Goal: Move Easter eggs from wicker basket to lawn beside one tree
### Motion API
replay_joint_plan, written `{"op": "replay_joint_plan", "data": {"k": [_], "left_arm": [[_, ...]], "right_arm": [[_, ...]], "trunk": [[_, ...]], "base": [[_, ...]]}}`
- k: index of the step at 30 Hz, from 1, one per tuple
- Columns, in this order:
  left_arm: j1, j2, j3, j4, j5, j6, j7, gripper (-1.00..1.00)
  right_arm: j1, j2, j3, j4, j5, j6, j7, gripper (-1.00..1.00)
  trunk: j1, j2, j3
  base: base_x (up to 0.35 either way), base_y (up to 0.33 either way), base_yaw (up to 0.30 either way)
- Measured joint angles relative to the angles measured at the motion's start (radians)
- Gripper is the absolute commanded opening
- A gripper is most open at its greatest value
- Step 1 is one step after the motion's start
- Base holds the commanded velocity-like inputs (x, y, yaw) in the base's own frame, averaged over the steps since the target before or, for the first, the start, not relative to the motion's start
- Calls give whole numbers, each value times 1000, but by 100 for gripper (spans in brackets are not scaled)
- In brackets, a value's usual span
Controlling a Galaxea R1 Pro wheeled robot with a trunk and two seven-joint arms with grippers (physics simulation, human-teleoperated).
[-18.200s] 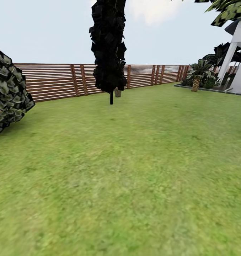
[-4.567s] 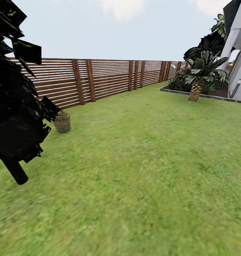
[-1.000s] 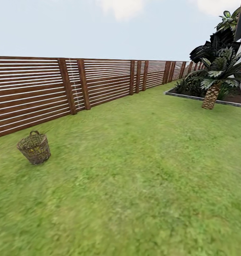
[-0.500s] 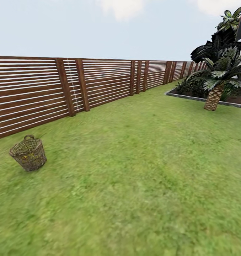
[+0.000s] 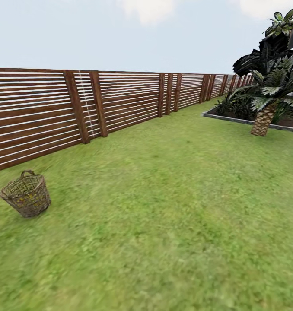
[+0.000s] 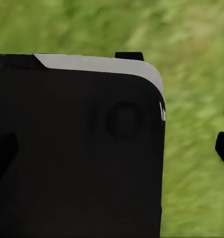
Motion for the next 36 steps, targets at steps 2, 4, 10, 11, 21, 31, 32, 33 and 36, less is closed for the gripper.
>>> {"op": "replay_joint_plan", "data": {"k": [2,4,10,11,21,31,32,33,36], "left_arm": [[0,0,0,0,0,0,0,100],[0,0,0,0,0,0,0,100],[0,0,0,0,0,0,0,100],[0,0,0,0,0,0,0,100],[0,0,0,0,0,0,0,100],[0,0,0,0,0,0,0,100],[0,0,0,0,0,0,0,100],[0,0,0,0,0,0,0,100],[0,0,0,0,0,0,0,100]], "right_arm": [[0,0,0,0,0,0,0,100],[0,0,0,0,0,0,0,100],[0,-1,0,-1,0,0,0,100],[0,-1,0,-1,0,0,0,100],[0,1,0,-2,0,0,0,100],[0,0,0,-3,0,0,0,100],[0,0,0,-3,0,0,0,100],[0,-1,0,-3,0,0,0,100],[0,-1,0,-3,0,0,0,100]], "trunk": [[0,0,0],[0,0,0],[0,0,0],[0,0,0],[0,0,0],[0,0,0],[0,0,0],[0,0,0],[0,0,0]], "base": [[338,0,0],[338,0,0],[338,0,0],[338,0,0],[338,0,0],[338,0,0],[338,0,0],[338,0,0],[338,0,0]]}}
